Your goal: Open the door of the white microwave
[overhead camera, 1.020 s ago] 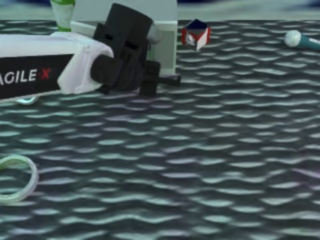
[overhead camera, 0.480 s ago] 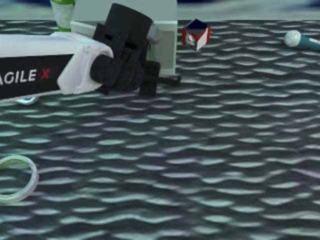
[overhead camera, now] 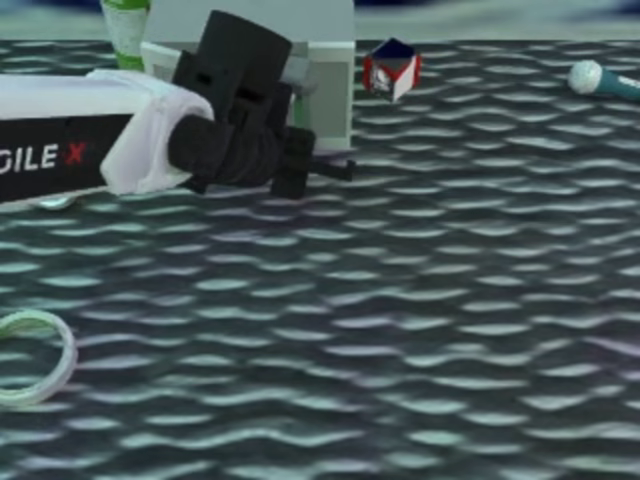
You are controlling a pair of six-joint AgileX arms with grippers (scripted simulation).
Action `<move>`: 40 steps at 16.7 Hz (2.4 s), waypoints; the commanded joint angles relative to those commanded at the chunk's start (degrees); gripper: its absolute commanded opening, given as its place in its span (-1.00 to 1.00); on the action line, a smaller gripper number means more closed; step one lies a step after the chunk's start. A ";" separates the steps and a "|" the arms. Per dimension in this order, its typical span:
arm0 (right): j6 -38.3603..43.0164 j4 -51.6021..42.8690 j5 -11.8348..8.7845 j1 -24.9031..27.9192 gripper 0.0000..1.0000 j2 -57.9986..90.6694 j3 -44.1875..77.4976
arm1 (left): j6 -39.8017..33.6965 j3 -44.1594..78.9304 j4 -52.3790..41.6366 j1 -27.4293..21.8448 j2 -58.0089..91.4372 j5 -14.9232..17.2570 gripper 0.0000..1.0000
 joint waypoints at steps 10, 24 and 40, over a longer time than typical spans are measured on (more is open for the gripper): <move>0.00 0.00 0.00 0.00 1.00 0.00 0.00 | 0.00 0.00 0.00 0.00 0.00 0.00 -1.00; 0.00 0.00 0.00 0.00 1.00 0.00 0.00 | -0.15 0.05 -0.02 -0.38 0.02 0.57 -1.00; 0.00 0.00 0.00 0.00 1.00 0.00 0.00 | 2.89 -2.22 0.80 0.95 -1.65 2.46 -1.00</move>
